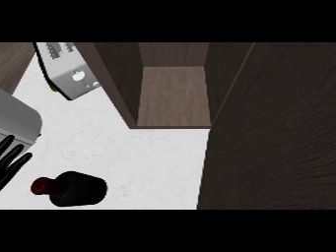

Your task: Pick up the wine, place it into the cabinet and close the cabinet

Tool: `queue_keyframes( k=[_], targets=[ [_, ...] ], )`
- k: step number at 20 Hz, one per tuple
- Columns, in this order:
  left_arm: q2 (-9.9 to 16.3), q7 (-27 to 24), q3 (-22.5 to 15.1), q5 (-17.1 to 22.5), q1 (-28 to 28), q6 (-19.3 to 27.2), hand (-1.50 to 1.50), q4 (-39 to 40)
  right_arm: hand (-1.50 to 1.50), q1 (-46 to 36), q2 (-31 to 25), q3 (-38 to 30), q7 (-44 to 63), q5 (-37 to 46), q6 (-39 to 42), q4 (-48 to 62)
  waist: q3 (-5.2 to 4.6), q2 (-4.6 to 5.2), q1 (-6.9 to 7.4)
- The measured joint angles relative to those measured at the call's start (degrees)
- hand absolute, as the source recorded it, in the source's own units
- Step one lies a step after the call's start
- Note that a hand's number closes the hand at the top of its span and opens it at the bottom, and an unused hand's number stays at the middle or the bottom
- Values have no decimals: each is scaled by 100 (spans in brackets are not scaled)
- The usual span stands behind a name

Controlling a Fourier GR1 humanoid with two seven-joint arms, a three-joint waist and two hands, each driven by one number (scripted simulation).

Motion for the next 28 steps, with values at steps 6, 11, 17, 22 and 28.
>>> queue_keyframes(
  k=[6, 11, 17, 22, 28],
  targets=[
    [-359, -359, 26, -754, -319, -170, -150, 586, -150, -247, 14, -116, 205, -11, -60, -1, -1, 1, 9],
    [-556, -815, 144, -1245, -374, -591, -150, 1170, -150, -240, 10, -101, 261, -11, -55, -14, -1, -1, 8],
    [-759, -1165, 133, -1798, -747, -781, -150, 1888, -150, -316, 93, -66, 256, 6, -77, 16, -1, 2, 10],
    [-902, -1513, 81, -2254, -799, -990, -150, 2205, -150, -107, 115, -49, 112, 4, -11, -5, 0, -1, 5],
    [-1033, -1967, 52, -2685, -913, -1241, -150, 2712, -150, -120, 102, -136, 113, -1, 60, 4, 0, 1, 11]
  ],
)
